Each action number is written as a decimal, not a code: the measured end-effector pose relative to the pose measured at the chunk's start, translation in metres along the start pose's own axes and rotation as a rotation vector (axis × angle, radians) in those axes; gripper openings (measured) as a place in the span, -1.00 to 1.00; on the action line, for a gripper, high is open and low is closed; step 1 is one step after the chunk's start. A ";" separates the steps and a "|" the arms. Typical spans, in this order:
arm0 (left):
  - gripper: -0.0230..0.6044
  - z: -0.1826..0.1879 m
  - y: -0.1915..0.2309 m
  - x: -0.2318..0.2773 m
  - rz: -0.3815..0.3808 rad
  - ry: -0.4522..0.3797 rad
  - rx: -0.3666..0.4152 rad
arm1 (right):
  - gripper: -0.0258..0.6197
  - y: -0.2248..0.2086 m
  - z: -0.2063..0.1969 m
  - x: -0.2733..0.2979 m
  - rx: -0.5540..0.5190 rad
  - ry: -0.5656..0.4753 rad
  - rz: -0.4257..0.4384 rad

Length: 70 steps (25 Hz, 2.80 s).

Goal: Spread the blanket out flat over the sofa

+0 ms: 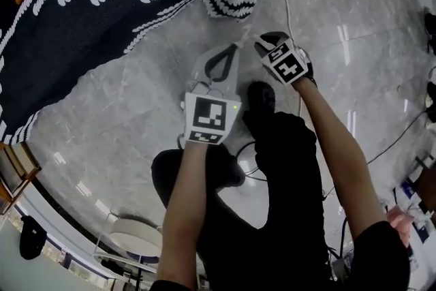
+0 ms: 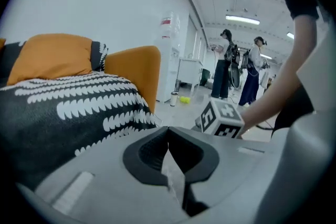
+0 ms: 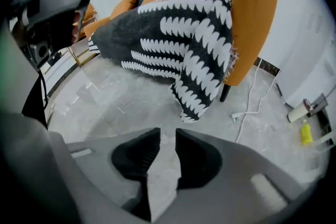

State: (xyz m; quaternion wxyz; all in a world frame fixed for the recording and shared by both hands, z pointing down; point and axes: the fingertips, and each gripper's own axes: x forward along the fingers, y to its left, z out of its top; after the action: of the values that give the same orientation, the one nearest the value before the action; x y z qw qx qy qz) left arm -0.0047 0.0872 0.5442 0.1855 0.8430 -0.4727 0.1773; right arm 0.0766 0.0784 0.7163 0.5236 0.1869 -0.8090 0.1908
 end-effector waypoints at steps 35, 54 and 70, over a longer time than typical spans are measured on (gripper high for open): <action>-0.89 0.328 -0.072 -0.213 0.146 0.094 -0.292 | -0.63 0.056 0.190 -0.460 -0.167 -0.168 0.161; -0.89 0.461 -0.085 -0.318 0.293 -0.114 -0.384 | -0.69 0.116 0.283 -0.625 -0.170 -0.407 0.218; -0.89 0.527 -0.032 -0.361 0.279 -0.236 -0.325 | -0.83 0.152 0.384 -0.687 -0.184 -0.606 0.191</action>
State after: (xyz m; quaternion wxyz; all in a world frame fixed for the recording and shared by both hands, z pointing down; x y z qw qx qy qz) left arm -0.0891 0.1130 -0.0891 0.2359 0.7435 -0.6253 0.0230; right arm -0.0354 0.0854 -0.0773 0.2534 0.1103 -0.9557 0.1010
